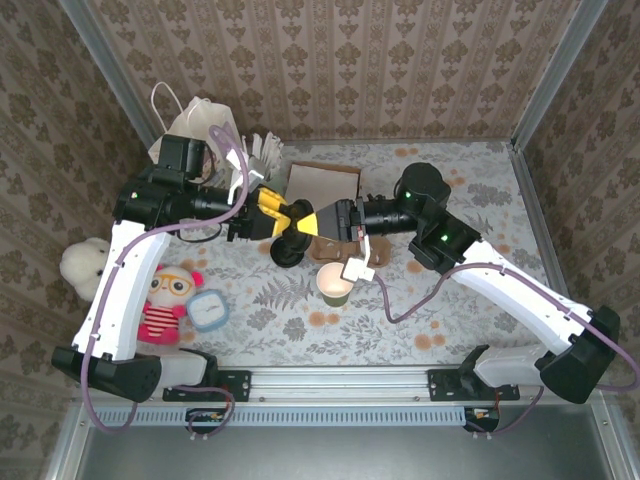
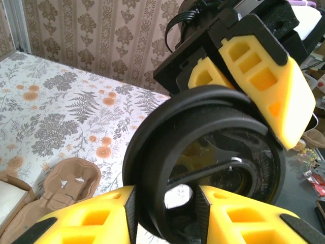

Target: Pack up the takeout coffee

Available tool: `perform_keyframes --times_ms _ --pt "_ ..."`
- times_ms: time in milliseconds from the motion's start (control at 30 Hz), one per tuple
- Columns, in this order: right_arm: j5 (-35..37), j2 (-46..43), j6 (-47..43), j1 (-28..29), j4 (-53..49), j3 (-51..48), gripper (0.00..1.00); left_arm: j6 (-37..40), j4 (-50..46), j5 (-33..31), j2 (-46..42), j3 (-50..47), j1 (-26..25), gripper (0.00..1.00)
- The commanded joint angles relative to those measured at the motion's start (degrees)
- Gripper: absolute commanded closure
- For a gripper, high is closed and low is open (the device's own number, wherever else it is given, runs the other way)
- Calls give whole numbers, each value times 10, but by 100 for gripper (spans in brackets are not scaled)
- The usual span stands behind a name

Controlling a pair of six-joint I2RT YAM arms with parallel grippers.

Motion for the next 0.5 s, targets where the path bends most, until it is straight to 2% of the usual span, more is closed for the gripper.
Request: perform_keyframes --times_ms 0,267,400,467 --pt "-35 3 11 8 -12 18 100 22 -11 21 3 17 -4 65" --pt "-33 -4 16 14 0 13 100 28 -8 38 9 11 -3 77" --pt "-32 -4 16 16 5 13 100 27 -4 64 9 2 -5 79" --pt "-31 -3 16 17 8 12 100 25 1 66 6 -4 -7 86"
